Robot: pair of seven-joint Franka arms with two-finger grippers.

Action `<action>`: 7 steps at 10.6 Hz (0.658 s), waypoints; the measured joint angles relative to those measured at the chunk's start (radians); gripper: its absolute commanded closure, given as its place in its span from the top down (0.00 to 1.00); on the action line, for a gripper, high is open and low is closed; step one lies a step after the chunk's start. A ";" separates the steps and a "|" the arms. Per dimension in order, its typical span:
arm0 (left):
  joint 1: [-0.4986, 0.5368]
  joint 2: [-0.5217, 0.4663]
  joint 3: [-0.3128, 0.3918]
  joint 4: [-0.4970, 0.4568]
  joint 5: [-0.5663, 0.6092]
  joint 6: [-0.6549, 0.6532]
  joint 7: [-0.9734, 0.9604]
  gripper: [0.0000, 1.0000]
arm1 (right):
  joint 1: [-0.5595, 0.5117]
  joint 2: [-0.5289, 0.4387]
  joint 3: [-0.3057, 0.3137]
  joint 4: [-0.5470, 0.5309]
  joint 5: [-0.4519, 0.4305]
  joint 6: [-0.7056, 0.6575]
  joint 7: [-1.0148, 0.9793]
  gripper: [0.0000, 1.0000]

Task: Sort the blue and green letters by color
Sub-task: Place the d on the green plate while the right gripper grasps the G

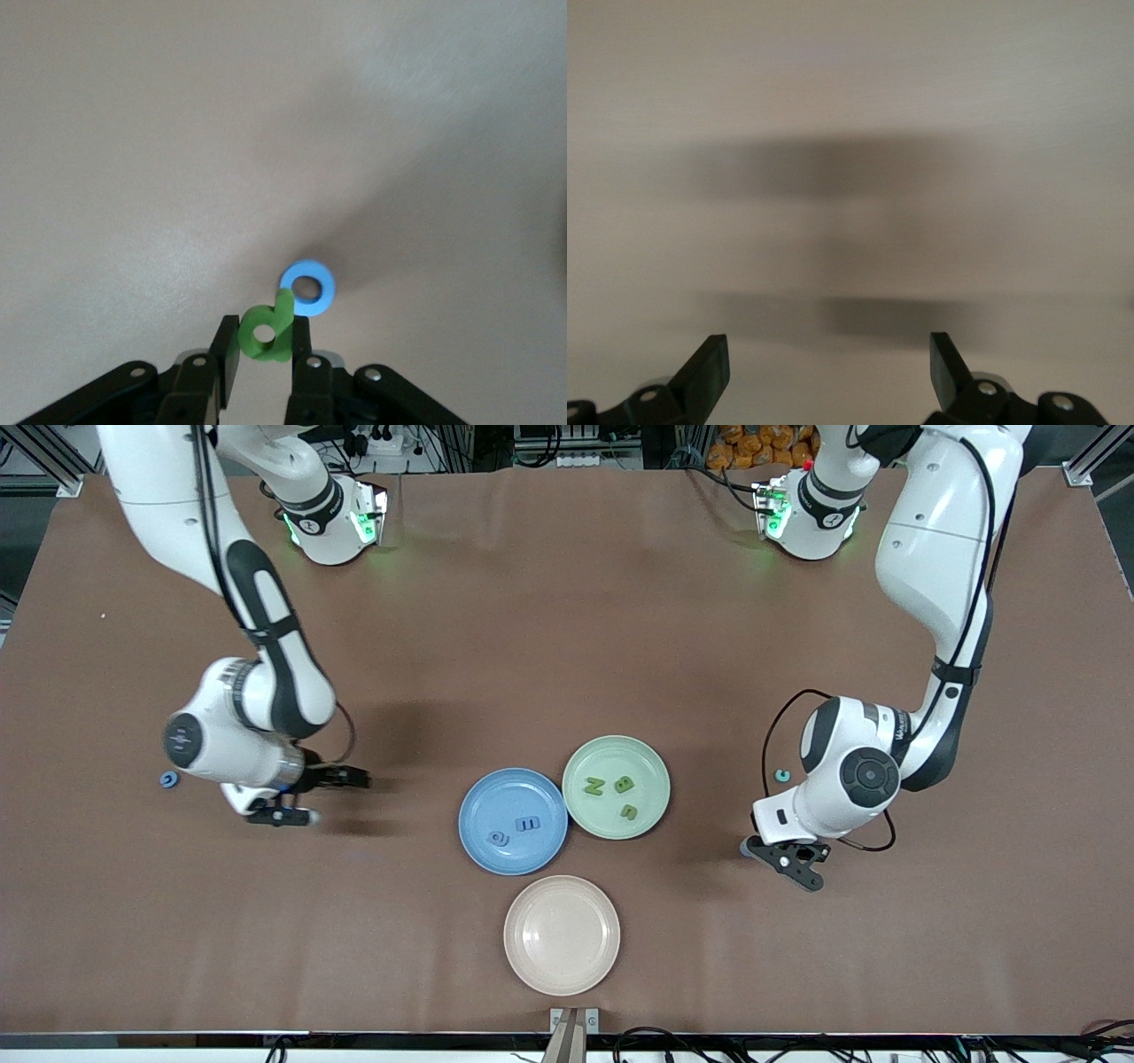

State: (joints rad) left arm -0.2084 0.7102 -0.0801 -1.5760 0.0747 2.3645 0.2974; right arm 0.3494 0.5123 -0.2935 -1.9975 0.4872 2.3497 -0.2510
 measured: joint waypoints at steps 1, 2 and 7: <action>-0.018 -0.014 -0.001 0.024 0.000 -0.029 -0.033 0.00 | -0.003 -0.009 -0.090 -0.017 -0.006 0.000 -0.164 1.00; -0.036 -0.023 -0.003 0.042 0.000 -0.045 -0.077 0.00 | -0.013 -0.009 -0.162 -0.020 -0.008 -0.001 -0.299 1.00; -0.225 -0.010 -0.008 0.050 -0.001 -0.055 -0.497 0.00 | -0.170 0.028 -0.243 -0.043 -0.032 0.055 -0.671 1.00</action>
State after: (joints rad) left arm -0.4329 0.6998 -0.0878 -1.5263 0.0742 2.3097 -0.1996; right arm 0.1794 0.5399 -0.5361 -2.0403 0.4553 2.4046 -0.9222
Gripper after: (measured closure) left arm 0.722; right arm 0.000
